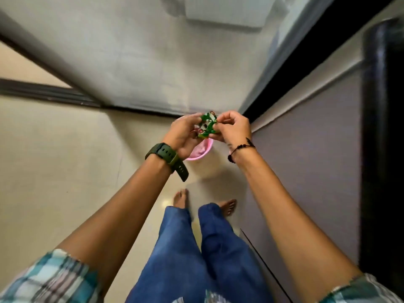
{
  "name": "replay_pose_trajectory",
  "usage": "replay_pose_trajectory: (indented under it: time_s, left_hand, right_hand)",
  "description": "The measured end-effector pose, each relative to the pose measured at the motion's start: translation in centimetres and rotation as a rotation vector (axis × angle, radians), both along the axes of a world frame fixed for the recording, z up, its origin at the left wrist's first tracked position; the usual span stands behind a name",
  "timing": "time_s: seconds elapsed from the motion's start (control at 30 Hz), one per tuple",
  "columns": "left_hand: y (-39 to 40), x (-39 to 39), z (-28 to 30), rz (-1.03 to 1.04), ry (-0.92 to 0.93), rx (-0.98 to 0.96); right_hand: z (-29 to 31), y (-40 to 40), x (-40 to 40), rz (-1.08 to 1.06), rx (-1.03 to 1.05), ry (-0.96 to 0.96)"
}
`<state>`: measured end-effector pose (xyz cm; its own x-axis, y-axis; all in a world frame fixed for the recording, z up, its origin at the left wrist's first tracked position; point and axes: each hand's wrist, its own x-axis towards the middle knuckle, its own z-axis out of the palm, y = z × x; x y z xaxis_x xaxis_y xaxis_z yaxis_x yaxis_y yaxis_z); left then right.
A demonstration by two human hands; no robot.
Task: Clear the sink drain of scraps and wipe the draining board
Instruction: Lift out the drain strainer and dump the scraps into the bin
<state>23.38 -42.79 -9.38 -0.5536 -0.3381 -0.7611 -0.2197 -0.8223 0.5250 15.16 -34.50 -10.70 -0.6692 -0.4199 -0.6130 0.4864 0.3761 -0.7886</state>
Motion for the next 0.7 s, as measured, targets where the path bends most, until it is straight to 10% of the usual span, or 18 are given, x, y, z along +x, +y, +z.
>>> replay_pose_trajectory:
  time_s: [0.7]
  left_hand:
    - [-6.9, 0.9, -24.7, 0.147, -0.393, 0.098]
  right_hand:
    - [-30.3, -8.0, 0.8, 0.39, 0.412, 0.001]
